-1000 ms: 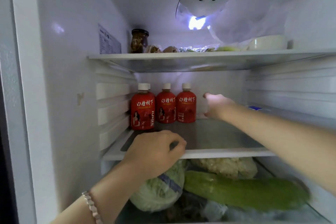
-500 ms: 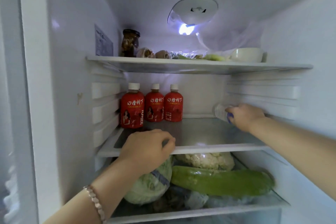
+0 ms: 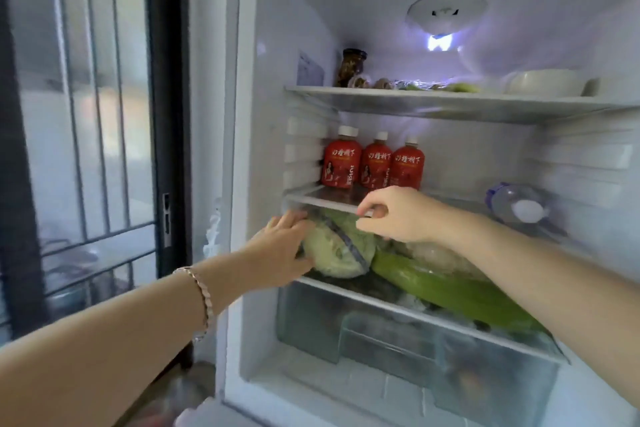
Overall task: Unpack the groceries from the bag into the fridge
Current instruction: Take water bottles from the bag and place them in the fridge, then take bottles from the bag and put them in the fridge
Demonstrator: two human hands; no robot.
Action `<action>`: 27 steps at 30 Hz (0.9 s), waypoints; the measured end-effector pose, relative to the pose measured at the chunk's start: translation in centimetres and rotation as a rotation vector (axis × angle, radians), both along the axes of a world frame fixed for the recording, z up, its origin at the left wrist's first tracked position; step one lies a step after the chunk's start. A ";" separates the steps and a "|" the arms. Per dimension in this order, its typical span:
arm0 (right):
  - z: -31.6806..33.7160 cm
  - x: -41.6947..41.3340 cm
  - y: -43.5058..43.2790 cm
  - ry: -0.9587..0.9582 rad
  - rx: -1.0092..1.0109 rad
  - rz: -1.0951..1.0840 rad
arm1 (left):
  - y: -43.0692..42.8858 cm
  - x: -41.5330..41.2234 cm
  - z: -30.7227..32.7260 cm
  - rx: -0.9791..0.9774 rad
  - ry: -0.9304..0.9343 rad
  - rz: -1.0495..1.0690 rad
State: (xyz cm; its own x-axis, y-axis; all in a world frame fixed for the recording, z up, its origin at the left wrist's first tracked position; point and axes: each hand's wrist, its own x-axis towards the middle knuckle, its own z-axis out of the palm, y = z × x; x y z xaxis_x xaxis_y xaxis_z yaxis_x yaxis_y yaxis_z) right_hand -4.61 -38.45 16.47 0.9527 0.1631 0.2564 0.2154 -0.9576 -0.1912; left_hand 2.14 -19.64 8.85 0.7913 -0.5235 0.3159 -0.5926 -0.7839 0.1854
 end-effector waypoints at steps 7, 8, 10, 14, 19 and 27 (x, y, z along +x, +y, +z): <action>-6.8 -4.9 12.4 0.437 -0.016 0.406 | 14.2 -14.4 -5.0 0.066 0.349 0.592; -7.9 -6.2 14.6 0.503 -0.019 0.457 | 16.3 -16.9 -5.9 0.060 0.391 0.666; -10.6 -8.4 19.1 0.584 -0.035 0.548 | 20.1 -22.2 -7.8 0.041 0.459 0.793; -15.4 -16.6 29.6 0.615 -0.280 0.780 | 27.4 -35.5 -12.1 0.075 0.505 1.054; -18.5 -33.3 42.2 0.468 -0.534 1.151 | 34.2 -56.2 -16.2 -0.027 0.619 1.371; -23.9 -66.0 55.1 0.219 -0.759 1.635 | 37.7 -92.7 -20.1 -0.191 0.757 1.857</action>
